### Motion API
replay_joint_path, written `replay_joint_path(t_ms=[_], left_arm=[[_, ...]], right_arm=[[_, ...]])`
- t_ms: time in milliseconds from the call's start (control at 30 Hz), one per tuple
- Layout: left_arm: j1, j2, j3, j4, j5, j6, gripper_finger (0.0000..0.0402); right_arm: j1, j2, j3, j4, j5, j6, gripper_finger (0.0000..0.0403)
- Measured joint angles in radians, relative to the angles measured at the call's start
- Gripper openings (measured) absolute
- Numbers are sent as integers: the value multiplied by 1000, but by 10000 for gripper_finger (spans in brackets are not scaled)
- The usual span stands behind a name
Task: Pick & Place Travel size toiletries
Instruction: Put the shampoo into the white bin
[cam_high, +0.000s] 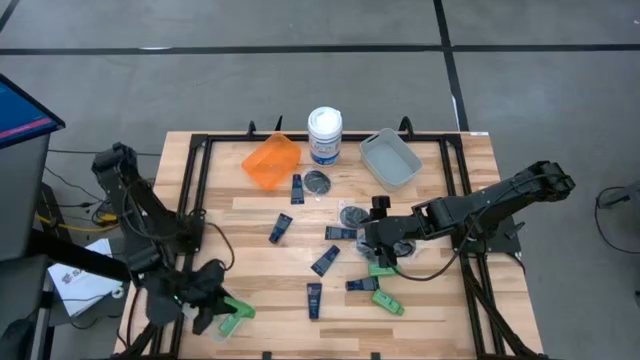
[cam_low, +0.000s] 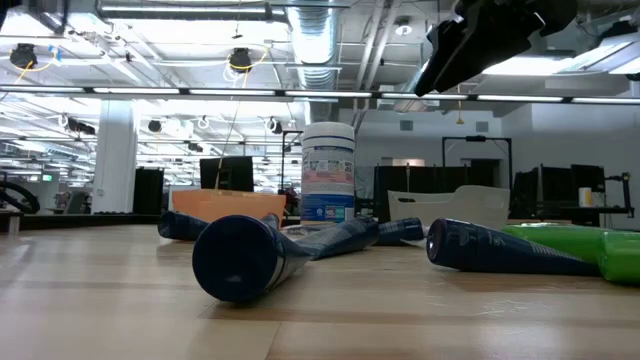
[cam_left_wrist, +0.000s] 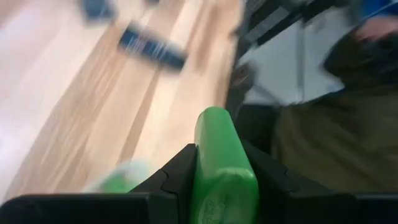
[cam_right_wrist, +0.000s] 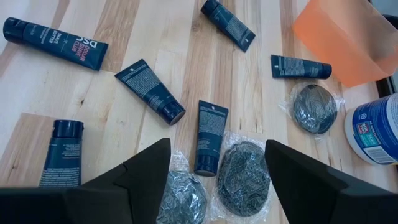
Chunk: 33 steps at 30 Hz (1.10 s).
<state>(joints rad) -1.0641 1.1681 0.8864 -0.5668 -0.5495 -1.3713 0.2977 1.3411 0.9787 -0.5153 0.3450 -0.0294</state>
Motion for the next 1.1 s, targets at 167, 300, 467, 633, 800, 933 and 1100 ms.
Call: replay_joint_path(t_ms=[167, 300, 467, 633, 800, 933, 1100], left_arm=[[6, 49, 0, -78, 168, -154, 103], [5, 49, 0, -83, 215, -201, 103], [10, 27, 0, -98, 243, -246, 103], [38, 26, 0, -202, 362, -316, 103], [96, 26, -37, -229, 480, -346, 103], [150, 26, -67, -224, 498, -349, 103], [196, 26, -71, -219, 599, -350, 103]], right_arm=[[0, 0, 0, 3, 0, -4, 254], [0, 0, 0, 3, 0, -4, 254], [0, 0, 0, 3, 0, -5, 254], [0, 0, 0, 3, 0, -4, 254], [0, 0, 0, 3, 0, -4, 254], [0, 0, 0, 2, 0, -5, 254], [0, 0, 0, -1, 0, -4, 254]])
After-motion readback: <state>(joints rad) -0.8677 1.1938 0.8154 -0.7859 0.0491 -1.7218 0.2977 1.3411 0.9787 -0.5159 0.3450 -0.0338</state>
